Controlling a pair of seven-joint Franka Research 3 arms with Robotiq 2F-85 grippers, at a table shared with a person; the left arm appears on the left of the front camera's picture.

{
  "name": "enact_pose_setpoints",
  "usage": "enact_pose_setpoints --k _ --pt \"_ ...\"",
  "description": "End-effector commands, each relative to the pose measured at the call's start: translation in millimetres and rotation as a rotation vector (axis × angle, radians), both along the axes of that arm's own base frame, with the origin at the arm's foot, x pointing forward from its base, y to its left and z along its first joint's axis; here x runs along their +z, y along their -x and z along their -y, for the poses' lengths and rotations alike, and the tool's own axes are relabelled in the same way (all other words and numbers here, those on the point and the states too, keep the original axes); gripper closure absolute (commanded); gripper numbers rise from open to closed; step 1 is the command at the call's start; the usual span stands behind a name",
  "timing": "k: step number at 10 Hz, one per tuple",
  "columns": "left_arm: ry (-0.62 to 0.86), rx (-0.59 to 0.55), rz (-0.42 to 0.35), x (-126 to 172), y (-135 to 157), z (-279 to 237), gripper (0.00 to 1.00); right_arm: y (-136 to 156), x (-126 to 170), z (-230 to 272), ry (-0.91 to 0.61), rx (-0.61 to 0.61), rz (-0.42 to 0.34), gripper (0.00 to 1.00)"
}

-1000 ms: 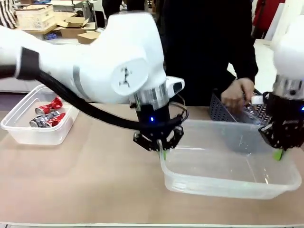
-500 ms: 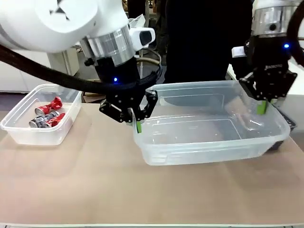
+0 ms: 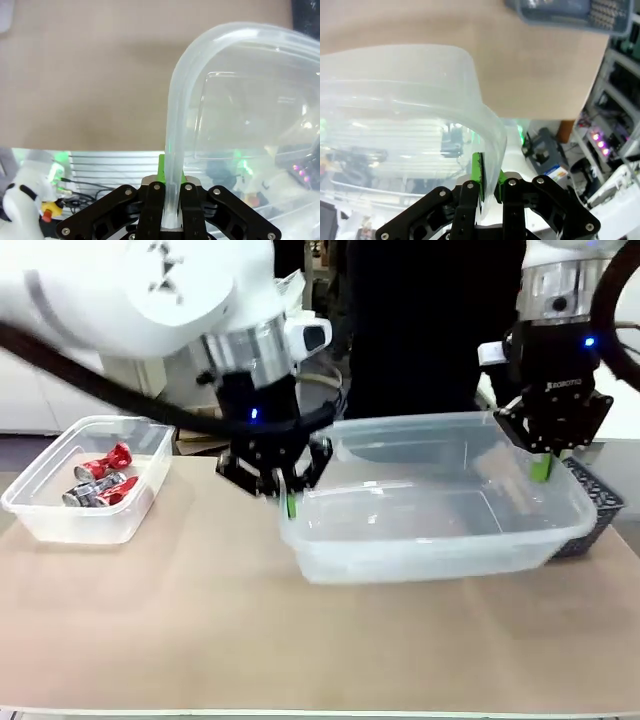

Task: Sort the waste into each basket.
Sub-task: Pick up the Organizing box on the right side of the table and lift it.

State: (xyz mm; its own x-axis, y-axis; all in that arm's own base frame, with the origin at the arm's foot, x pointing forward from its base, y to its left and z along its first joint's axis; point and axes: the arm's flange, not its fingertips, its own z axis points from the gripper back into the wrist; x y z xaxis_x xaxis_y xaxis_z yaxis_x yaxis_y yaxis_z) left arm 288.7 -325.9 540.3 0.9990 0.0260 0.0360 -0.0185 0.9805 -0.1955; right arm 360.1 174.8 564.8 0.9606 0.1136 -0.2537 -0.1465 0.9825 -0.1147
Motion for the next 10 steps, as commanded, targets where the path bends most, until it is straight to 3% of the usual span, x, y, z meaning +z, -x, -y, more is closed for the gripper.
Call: enact_pose_setpoints --k 1,3,4,7,10 --pt "-0.048 0.129 0.063 30 -47 -22 0.96 -57 -3 -44 0.001 0.059 -0.007 0.94" --pt "-0.052 0.202 0.057 30 -62 -57 0.96 -89 -12 -62 -0.07 0.019 -0.003 0.94" --pt "-0.049 0.217 0.074 28 -66 -76 0.96 -91 -16 -72 -0.103 0.03 -0.047 0.94" --pt "-0.033 0.247 0.072 -2 -82 -111 0.96 -73 -8 -70 -0.193 0.035 -0.085 0.94" --pt "0.038 0.16 0.036 -11 -82 -118 0.96 -48 -4 -59 -0.158 -0.047 -0.13 0.94"
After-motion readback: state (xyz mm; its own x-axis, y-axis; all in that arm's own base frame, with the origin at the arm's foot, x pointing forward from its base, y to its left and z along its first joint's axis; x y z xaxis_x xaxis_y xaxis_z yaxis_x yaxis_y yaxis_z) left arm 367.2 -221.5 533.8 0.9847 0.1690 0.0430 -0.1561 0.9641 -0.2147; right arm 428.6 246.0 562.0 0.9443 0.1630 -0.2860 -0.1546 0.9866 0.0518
